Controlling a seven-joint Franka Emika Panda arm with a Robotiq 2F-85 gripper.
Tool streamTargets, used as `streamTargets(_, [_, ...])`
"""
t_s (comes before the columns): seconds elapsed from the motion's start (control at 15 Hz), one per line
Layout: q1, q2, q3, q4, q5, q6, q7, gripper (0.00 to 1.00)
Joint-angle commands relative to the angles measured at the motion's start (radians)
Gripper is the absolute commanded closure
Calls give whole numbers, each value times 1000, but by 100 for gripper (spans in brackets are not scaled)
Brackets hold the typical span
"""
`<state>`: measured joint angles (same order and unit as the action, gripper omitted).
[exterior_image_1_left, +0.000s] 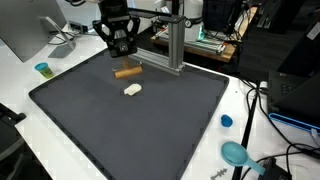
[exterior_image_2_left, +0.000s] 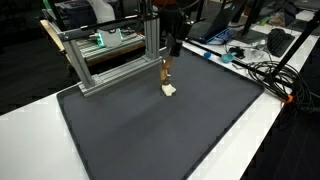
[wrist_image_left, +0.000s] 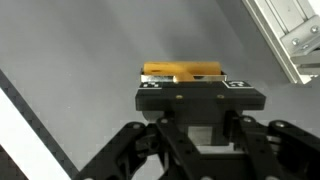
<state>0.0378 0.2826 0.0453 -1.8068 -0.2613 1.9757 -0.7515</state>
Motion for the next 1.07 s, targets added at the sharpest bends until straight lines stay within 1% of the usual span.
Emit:
streamTargets(0.0, [0, -29, 17, -101, -69, 101, -62, 78])
streamTargets(0.2, [6, -28, 24, -137, -95, 148, -89, 78])
streamTargets(0.33, [12, -21, 30, -136, -117, 150, -107, 78])
streamTargets(0.47, [17, -13, 37, -112, -130, 108, -146, 78])
streamTargets(0.73, [31, 8, 54, -40, -120, -5, -235, 78])
streamTargets(0.87, [27, 23, 58, 11, -83, -18, -229, 78])
streamTargets(0.93, [28, 2, 54, -58, -99, 25, -203, 53])
streamTargets(1.0, [29, 4, 56, -41, -98, 18, -203, 53])
